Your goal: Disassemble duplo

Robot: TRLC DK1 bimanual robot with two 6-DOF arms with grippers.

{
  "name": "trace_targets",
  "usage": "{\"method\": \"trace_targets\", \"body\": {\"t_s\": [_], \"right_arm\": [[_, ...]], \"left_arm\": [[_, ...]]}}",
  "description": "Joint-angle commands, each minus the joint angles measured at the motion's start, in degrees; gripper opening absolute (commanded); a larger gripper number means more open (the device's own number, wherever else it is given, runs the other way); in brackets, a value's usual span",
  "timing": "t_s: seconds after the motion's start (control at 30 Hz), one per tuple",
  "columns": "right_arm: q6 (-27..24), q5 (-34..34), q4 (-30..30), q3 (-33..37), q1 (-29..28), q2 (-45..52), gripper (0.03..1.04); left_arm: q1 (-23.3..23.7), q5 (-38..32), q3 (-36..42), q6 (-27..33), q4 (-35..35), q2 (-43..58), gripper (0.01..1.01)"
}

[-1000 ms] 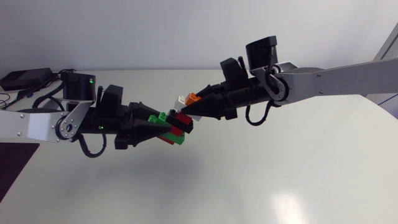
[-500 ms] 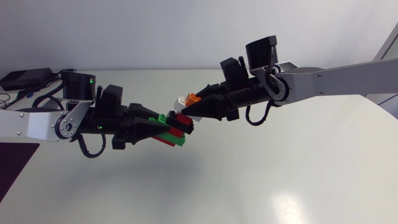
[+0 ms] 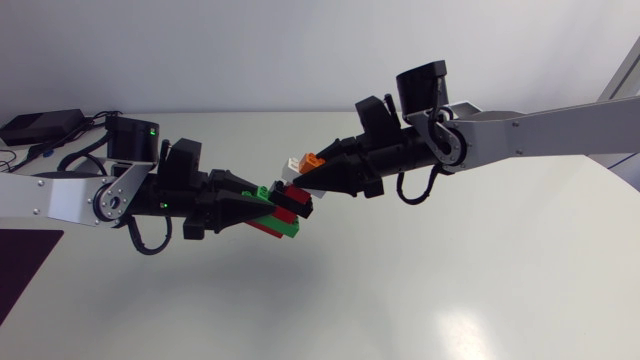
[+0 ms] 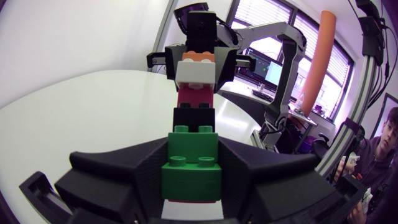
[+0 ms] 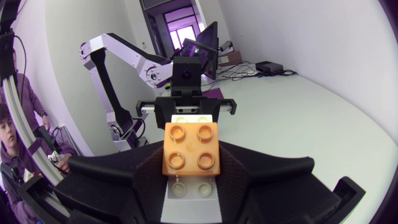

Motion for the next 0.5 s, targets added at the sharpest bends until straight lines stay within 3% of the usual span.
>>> {"method": "trace_targets", "body": {"t_s": [0.0,0.47], "right_arm": [[-0.3,1.2,1.1,-0.9,0.2,-1.1,0.25],[0.1,4.6,5.1,-3.9,-0.6,-4.7,0.25]], "left_arm": [[-1.1,-0.1,1.6,1.0,-0.5,1.5,0.038],[-1.2,-2.0,1.8,1.1,-0.4,1.7,0.026]]}}
